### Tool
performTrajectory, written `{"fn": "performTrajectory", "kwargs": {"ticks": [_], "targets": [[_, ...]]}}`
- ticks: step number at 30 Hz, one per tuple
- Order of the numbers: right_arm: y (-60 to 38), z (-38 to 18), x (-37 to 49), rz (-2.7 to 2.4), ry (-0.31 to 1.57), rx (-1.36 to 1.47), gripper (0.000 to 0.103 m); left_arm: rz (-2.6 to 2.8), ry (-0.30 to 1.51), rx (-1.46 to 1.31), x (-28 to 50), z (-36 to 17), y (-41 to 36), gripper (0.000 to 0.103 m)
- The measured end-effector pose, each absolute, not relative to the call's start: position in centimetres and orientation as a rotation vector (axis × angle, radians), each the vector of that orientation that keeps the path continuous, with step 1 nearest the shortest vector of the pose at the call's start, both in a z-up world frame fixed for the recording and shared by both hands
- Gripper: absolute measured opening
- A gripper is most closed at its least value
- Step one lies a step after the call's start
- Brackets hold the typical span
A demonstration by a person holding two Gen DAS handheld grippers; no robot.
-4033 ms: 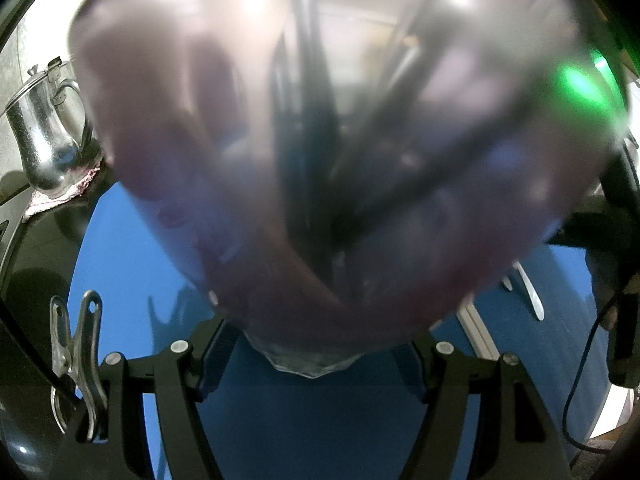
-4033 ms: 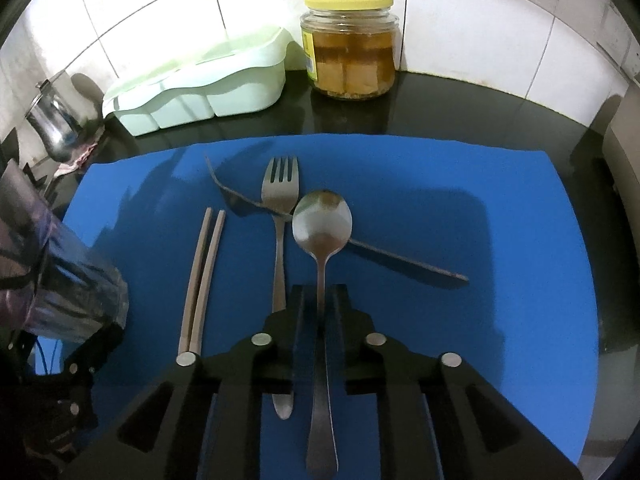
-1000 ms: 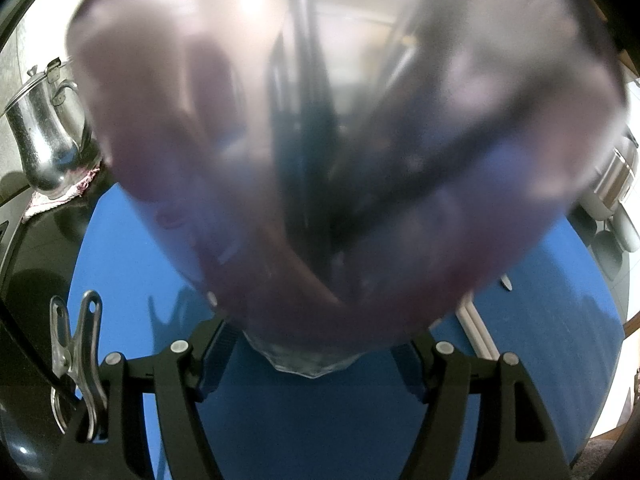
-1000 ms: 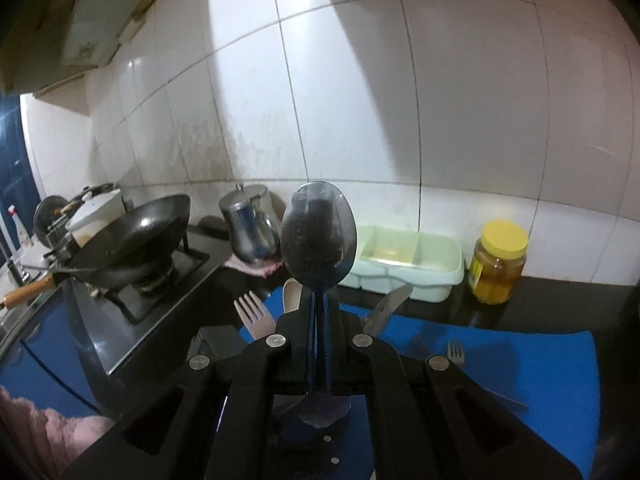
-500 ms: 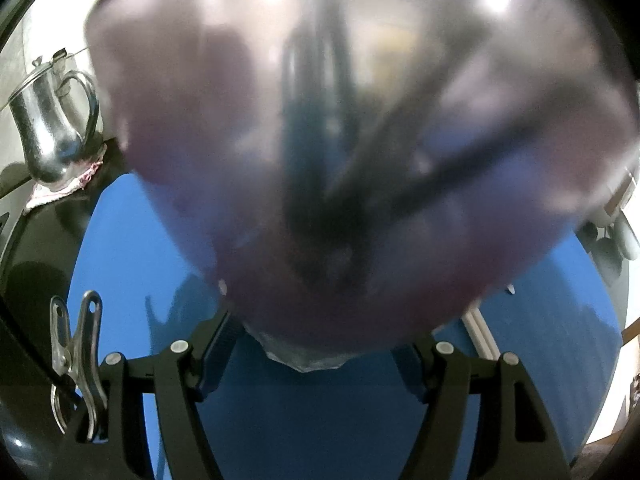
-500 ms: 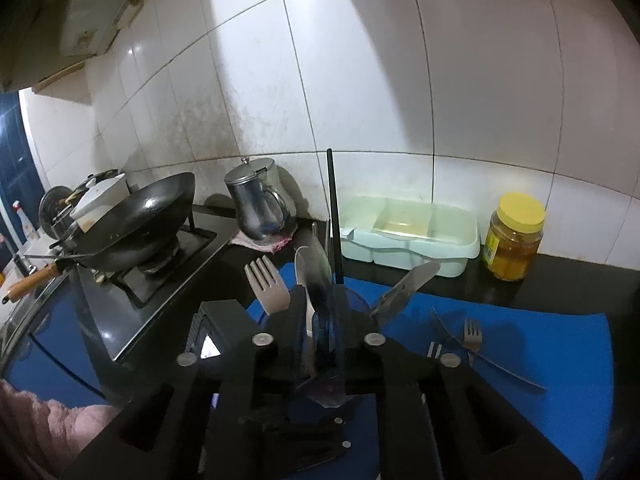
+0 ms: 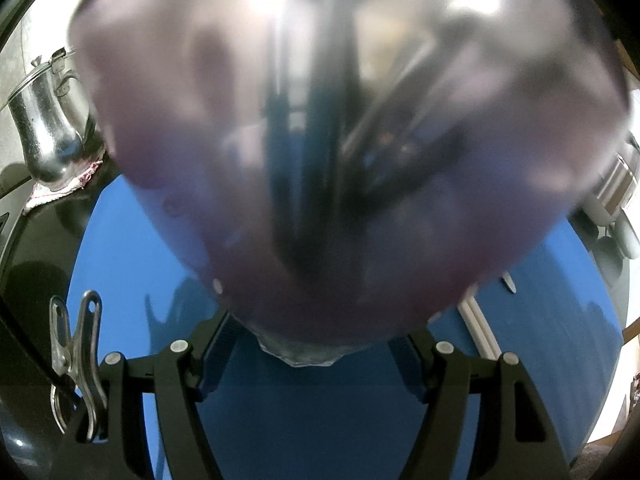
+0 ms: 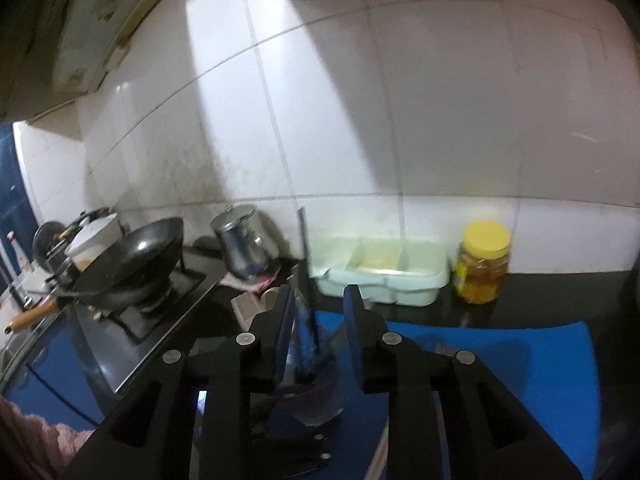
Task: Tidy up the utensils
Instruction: 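Move the right tool back over the mat toward the steel fork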
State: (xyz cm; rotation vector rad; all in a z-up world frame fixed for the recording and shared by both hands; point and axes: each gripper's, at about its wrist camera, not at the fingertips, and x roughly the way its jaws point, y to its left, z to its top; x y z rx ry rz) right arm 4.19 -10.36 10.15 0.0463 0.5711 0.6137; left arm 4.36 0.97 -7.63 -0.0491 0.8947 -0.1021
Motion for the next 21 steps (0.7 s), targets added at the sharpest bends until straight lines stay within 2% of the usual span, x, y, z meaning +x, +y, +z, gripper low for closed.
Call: {"fn": "performTrajectory", "kwargs": {"ticks": [2,8,21], "targets": [[-11.3,10.4,4.4,0.583,0.560,0.053,0.031,-0.102,0.895,-0.049,4.3,-7.7,1.0,0.074],[-14.4,9.1,6.1,0.472,0.608,0.065,0.032,-0.102,0.895,-0.049,4.3,-7.7,1.0,0.074],[-14.5,1.2,10.0,0.421,0.826,-0.108,0.032,-0.101,0.895,-0.049,4.3,-7.7,1.0,0.074]]}}
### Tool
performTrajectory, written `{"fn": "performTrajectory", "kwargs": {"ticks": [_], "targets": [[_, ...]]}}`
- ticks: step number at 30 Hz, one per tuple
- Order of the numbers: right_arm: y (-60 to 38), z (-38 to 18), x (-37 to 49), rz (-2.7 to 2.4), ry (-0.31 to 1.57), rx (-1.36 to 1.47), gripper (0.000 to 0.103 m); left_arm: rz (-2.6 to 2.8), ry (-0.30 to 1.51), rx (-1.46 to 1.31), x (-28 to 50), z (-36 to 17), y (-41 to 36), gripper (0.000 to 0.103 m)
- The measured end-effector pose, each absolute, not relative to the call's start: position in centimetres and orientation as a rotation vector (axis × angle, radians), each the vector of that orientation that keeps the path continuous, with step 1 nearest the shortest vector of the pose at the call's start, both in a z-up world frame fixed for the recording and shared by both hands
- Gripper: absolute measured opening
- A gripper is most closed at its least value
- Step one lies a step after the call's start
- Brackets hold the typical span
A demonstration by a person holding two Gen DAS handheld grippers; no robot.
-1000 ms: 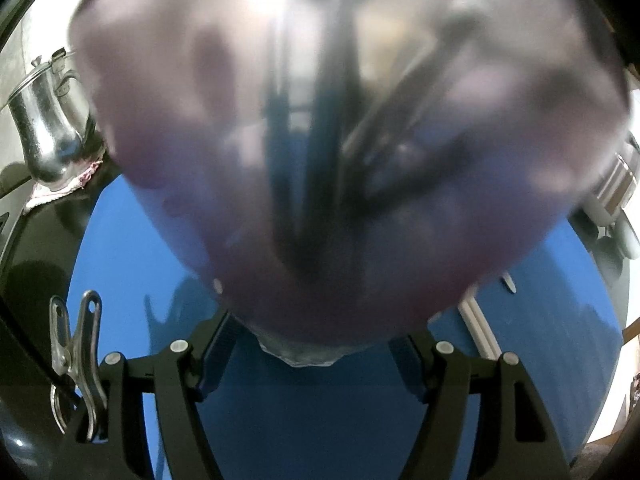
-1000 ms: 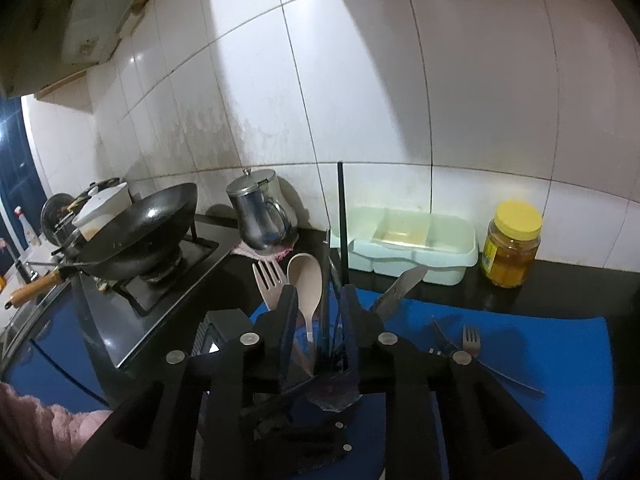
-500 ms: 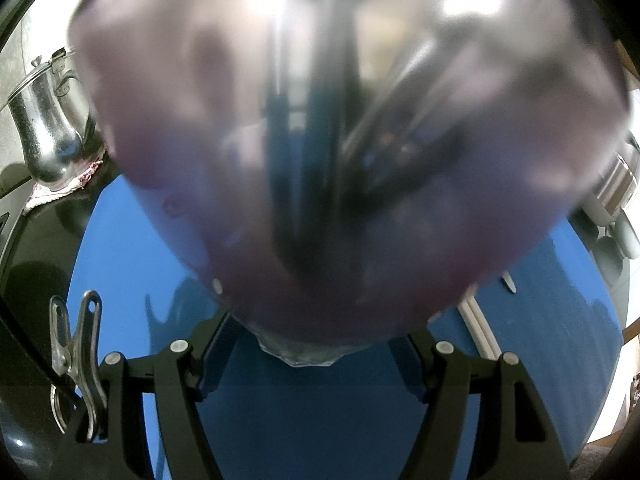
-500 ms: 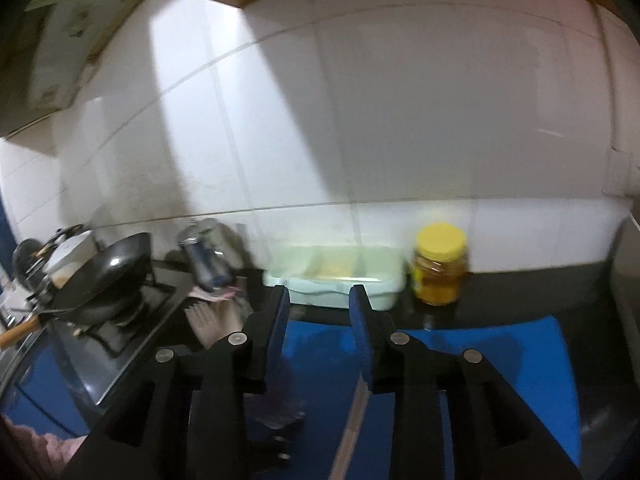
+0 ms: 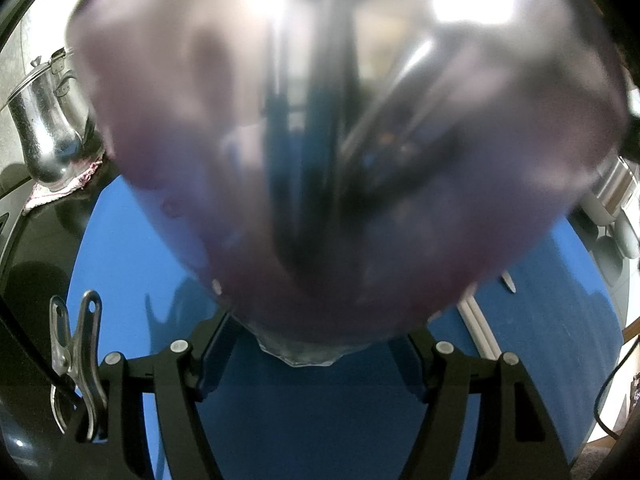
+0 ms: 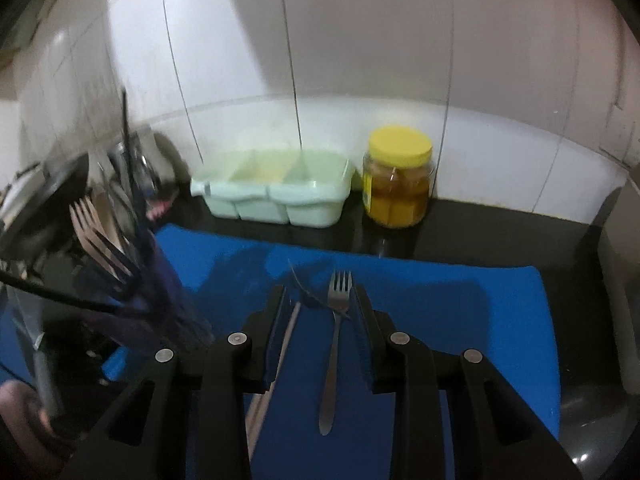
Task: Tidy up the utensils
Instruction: 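Move the right tool back over the mat toward the steel fork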
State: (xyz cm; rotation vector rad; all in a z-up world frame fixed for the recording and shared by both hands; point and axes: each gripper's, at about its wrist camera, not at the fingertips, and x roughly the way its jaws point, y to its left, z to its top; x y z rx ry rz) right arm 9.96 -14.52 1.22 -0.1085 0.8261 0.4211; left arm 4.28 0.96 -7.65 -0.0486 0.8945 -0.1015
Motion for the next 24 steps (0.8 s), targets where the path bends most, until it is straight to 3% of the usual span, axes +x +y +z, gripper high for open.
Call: {"fn": "performTrajectory", "kwargs": {"ticks": [13,24], "targets": [[-14.3,-5.4,13.8,0.417,0.982,-0.198,0.032,-0.101,0.894,-0.048,4.2,-7.6,0.9,0.074],[-11.2,-5.5,15.2,0.515,0.985,-0.269,0.032,-0.102,0.895,-0.048,4.2,-7.7,0.9,0.074]]}}
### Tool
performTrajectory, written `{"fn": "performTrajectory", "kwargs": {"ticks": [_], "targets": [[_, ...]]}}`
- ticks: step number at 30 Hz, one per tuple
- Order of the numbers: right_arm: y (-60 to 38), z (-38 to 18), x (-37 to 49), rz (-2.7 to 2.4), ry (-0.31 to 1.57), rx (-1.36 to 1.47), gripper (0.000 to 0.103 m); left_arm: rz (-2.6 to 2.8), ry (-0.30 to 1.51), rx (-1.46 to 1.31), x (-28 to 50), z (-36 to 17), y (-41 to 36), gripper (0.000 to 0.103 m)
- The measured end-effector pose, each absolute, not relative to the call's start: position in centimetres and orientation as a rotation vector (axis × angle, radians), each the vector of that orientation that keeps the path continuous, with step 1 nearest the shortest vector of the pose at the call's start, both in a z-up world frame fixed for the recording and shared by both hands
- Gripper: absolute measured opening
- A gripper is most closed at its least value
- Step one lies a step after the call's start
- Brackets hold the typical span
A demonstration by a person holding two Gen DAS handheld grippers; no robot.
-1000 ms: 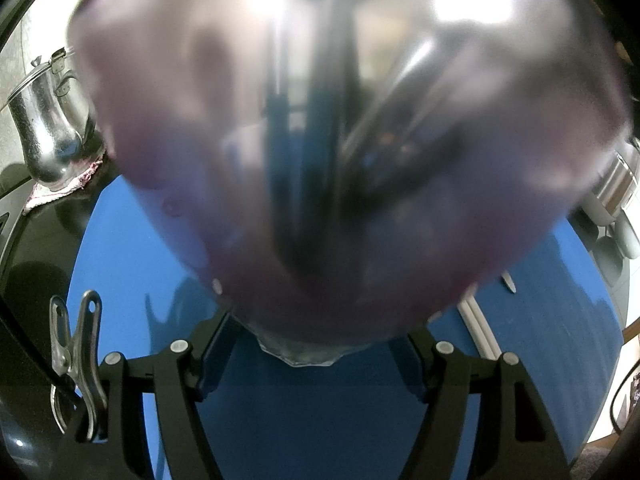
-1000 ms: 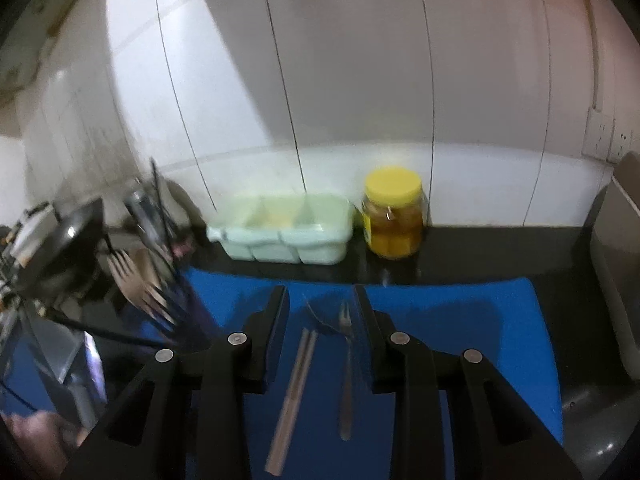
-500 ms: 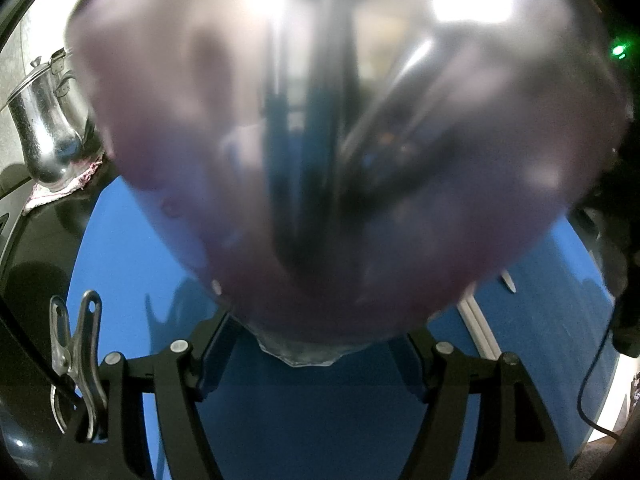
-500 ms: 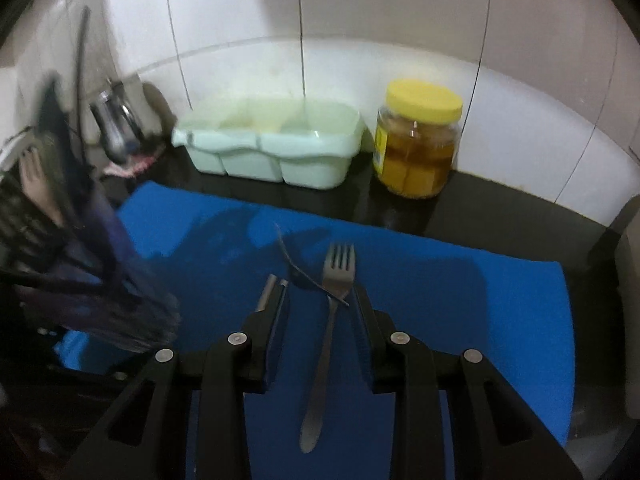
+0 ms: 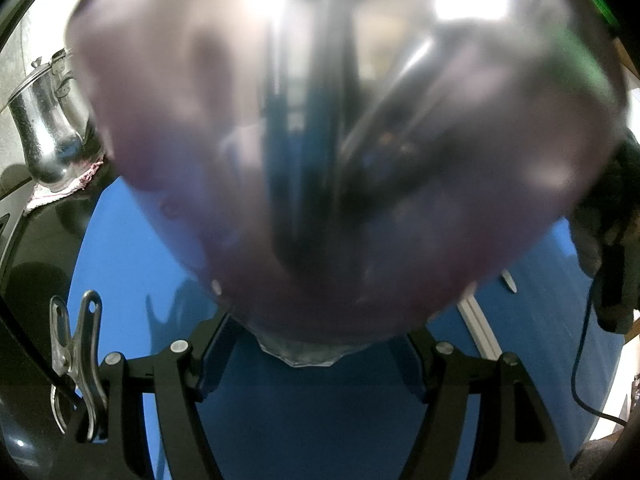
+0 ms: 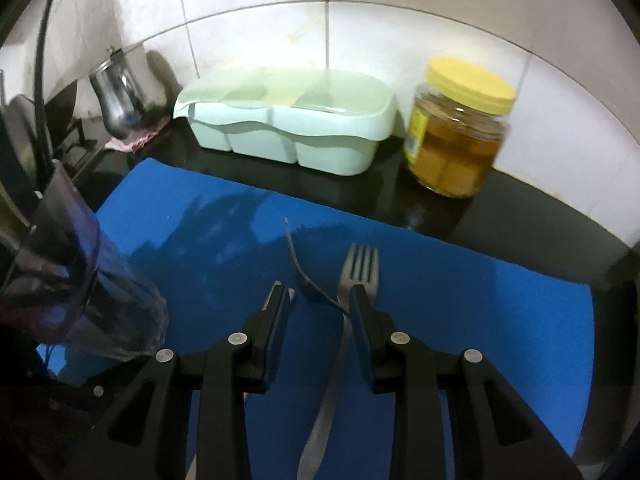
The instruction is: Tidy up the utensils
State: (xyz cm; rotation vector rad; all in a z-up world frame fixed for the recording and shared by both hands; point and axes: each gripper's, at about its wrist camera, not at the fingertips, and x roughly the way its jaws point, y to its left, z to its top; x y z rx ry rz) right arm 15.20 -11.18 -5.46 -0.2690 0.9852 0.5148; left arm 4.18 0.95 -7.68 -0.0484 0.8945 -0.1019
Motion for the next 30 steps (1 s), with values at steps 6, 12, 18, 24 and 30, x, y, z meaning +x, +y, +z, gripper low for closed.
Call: {"fn": "performTrajectory", "kwargs": {"ticks": [6,12,18,24,30], "targets": [[-9.6,-6.3,16.7,0.524,1.020,-0.276,0.031,-0.103,0.895,-0.049,4.8,-7.6,1.4,0.074],[-8.1,-7.0,18.3,0.534,1.078,-0.280,0.030,-0.102,0.895,-0.049,4.7,-7.6,1.5,0.074],[-6.2,-7.5,18.3,0.567,1.108,-0.404,0.009,-0.102,0.895,-0.048,4.7,-7.6,1.4,0.074],[-7.1,-6.9,18.3,0.523,1.095,-0.351,0.005,-0.102,0.895,-0.048,4.7,-7.6,1.5,0.074],[-10.3,-4.2,17.5,0.536,1.058,-0.130,0.004,-0.102,0.895,-0.048,4.7,-7.6,1.4,0.074]]}}
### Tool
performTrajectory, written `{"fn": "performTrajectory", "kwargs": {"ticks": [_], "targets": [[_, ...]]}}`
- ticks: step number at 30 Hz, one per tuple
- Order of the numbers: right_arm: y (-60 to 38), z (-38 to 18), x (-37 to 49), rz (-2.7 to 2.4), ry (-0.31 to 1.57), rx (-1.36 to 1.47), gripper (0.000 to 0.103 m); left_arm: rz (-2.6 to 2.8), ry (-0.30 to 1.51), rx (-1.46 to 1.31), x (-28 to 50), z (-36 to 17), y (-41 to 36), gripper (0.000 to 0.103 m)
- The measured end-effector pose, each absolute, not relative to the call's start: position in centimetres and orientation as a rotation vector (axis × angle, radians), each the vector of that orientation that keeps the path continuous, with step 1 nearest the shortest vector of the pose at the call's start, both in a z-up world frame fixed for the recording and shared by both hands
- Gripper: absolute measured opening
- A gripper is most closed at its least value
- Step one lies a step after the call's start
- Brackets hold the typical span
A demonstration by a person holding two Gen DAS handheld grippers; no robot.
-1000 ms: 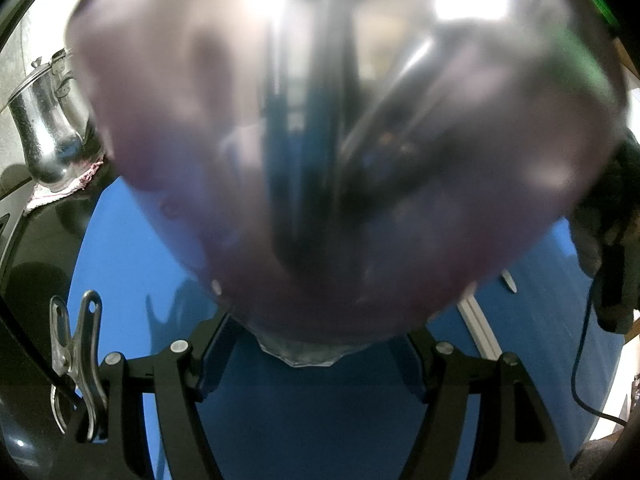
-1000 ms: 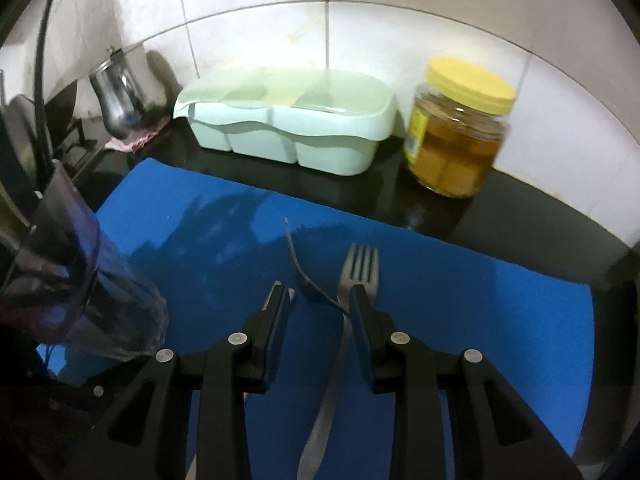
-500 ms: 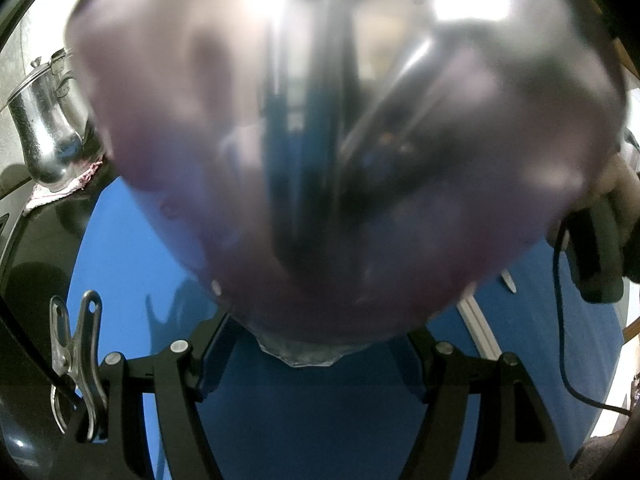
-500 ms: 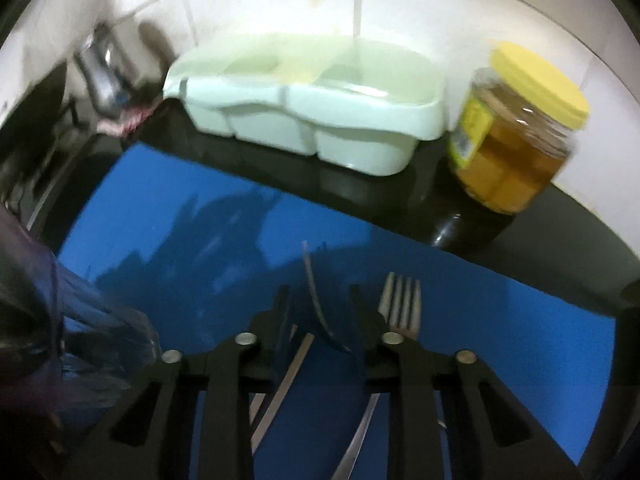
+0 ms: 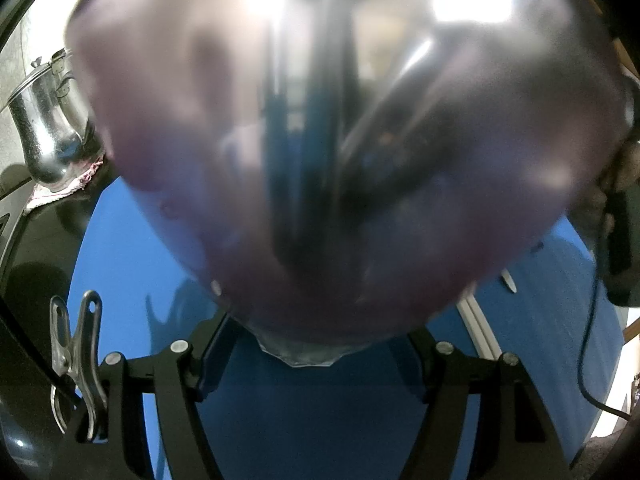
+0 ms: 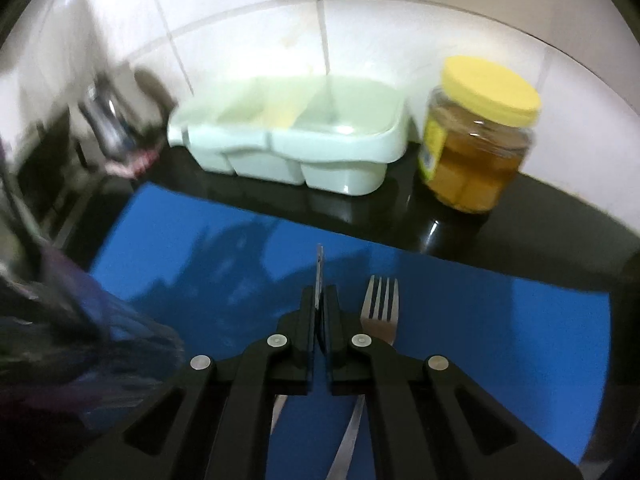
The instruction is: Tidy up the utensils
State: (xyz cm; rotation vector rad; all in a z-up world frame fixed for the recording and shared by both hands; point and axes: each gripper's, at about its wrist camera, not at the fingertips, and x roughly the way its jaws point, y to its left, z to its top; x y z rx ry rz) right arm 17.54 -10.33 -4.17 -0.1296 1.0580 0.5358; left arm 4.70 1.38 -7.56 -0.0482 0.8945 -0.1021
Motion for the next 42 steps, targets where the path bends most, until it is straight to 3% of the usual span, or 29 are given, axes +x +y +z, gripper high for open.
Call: {"fn": "performTrajectory", "kwargs": {"ticks": [17,42], "targets": [[-17.4,3.1,10.3,0.557,0.832,0.290,0.004,-0.102,0.895,-0.048,4.7,-7.5,1.3,0.074],[-18.7,13.5,6.4,0.613,0.555,0.396,0.003,-0.101,0.895,-0.048,4.6,-7.5,1.3,0.074]]}}
